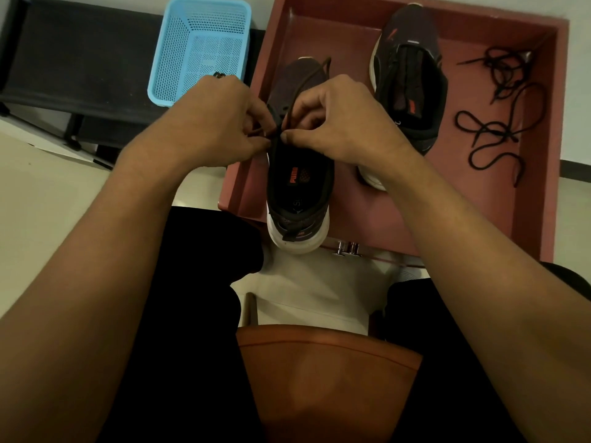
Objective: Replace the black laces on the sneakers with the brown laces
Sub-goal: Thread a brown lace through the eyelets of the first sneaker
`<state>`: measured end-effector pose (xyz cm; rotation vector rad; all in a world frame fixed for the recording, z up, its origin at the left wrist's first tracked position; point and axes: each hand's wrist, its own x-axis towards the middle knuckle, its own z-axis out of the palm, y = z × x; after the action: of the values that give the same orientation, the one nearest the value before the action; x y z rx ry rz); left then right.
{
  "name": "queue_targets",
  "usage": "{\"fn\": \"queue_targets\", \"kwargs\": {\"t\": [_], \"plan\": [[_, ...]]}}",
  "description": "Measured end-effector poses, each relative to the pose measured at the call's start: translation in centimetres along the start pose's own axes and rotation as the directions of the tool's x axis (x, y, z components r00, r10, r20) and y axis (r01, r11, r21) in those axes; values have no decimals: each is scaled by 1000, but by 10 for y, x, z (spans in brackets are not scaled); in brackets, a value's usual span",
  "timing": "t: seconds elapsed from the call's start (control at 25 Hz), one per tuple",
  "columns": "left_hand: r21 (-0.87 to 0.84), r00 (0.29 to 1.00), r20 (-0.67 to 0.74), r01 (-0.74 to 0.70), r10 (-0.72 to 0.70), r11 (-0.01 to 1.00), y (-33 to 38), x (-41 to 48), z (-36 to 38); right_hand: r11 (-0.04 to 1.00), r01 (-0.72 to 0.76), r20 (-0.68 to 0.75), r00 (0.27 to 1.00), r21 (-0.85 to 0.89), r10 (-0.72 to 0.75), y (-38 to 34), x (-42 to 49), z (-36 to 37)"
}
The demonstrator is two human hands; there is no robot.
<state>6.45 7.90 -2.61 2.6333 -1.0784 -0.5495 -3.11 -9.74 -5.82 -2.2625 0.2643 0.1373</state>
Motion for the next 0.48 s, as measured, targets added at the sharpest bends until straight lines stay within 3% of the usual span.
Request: {"fn": "queue_targets", "kwargs": {"t": [0.2,0.36,0.48], "plan": [[31,999,-34,13,-11,999,-4,3,1,1000,-2,-13,1000,-20,1,-2,0,2],[202,976,38,204,-216,958,-25,1,-3,1000,-9,-14,1000,17,9,-1,-1,1],[156,984,105,127,-144,980,-18,-1,-2,1000,-12,-6,1000,13,12,-2,0,1]]}}
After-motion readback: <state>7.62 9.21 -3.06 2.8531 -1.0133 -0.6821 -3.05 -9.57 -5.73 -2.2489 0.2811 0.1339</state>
